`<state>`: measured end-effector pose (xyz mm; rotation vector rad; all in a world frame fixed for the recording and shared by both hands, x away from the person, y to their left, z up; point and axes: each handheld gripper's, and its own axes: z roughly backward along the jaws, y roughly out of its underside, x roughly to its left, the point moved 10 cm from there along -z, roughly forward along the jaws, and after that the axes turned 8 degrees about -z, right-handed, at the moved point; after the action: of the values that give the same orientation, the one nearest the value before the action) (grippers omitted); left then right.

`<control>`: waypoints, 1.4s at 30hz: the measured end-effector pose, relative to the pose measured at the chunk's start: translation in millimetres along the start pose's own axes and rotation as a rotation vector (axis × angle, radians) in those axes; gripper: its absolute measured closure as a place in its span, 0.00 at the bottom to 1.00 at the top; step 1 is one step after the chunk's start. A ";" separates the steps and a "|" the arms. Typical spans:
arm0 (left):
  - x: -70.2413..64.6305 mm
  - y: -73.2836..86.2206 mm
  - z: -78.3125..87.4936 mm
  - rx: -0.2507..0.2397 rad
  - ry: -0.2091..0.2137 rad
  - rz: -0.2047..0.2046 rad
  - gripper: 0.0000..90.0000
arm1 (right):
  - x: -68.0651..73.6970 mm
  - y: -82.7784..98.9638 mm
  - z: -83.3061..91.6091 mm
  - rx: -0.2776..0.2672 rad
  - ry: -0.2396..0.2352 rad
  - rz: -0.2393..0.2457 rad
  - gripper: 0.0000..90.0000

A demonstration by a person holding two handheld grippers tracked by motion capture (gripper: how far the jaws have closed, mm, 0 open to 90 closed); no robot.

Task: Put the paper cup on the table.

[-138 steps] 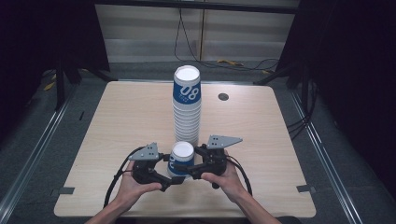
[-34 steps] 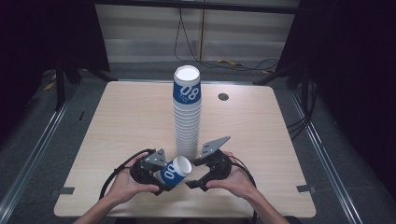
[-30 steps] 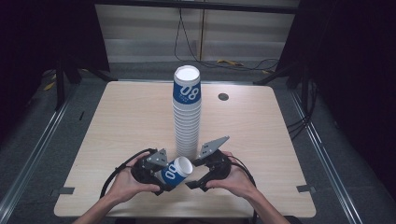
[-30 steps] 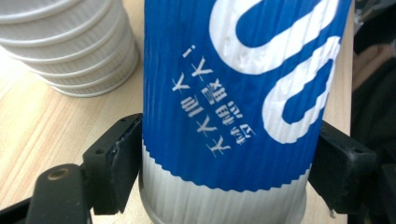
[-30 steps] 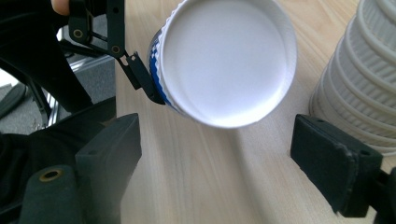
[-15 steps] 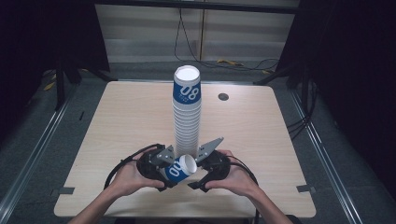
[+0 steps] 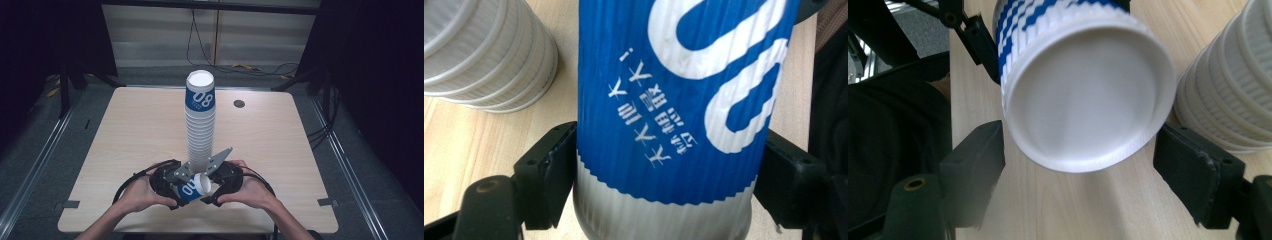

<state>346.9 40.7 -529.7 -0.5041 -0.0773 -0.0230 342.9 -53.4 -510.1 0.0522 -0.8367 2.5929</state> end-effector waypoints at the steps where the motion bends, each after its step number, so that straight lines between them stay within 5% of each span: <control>1: 0.0 0.0 0.0 0.000 0.000 0.000 0.23 | 0.0 0.0 0.0 0.000 0.000 0.000 0.23; 3: -2.6 1.0 -2.1 0.010 0.014 -0.006 0.23 | 0.8 -0.5 0.2 0.001 -0.008 -0.001 0.23; 4: -5.8 -1.4 -6.2 -0.015 0.004 0.060 0.23 | 0.8 -0.5 -0.1 0.001 -0.007 -0.001 0.23; 5: -4.1 2.7 -5.5 0.038 0.014 -0.002 0.23 | 2.9 -0.1 -0.9 0.005 -0.017 -0.004 0.23; 8: -8.2 -4.4 -7.8 -0.013 0.003 0.030 0.23 | 4.7 0.7 -1.8 0.013 -0.020 -0.006 0.23; 9: -8.1 -3.7 -4.2 0.020 0.012 -0.023 0.23 | 7.5 0.2 -1.5 0.011 -0.029 -0.003 0.23; 14: -8.5 -1.3 -1.1 0.083 0.028 -0.092 0.22 | 9.4 -2.1 -1.1 0.001 -0.044 -0.007 0.23; 15: -13.3 -5.7 -4.1 0.056 0.026 -0.057 0.22 | 10.0 -2.1 -1.0 0.005 -0.048 -0.003 0.24; 19: -18.5 -8.4 -6.7 0.053 0.032 -0.055 0.22 | 13.4 -3.1 -2.2 -0.002 -0.079 0.015 0.27; 21: -16.3 -6.8 -5.0 0.074 0.033 -0.101 0.22 | 16.9 -2.4 -1.7 0.005 -0.093 0.018 0.31; 22: -18.7 -8.8 -6.4 0.047 0.033 -0.072 0.22 | 17.1 -2.1 -1.9 0.008 -0.089 0.024 0.32; 29: -14.9 -7.3 -3.7 0.043 0.016 -0.108 0.21 | 16.2 -1.3 -0.2 0.004 -0.084 0.039 0.32; 33: -14.0 -9.2 -0.8 0.006 0.009 -0.087 0.20 | 15.9 -2.2 2.0 -0.007 -0.072 0.026 0.32; 34: -15.0 -13.7 -2.0 -0.047 -0.004 -0.044 0.20 | 15.5 -3.2 3.3 -0.015 -0.071 0.028 0.32; 42: -10.3 -14.5 3.9 -0.093 -0.008 -0.018 0.18 | 13.7 -6.0 7.0 -0.036 -0.063 0.029 0.33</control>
<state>335.8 29.9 -520.1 -0.5968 -0.0886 -0.0425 332.1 -47.9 -499.0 0.1134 -0.9125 2.6149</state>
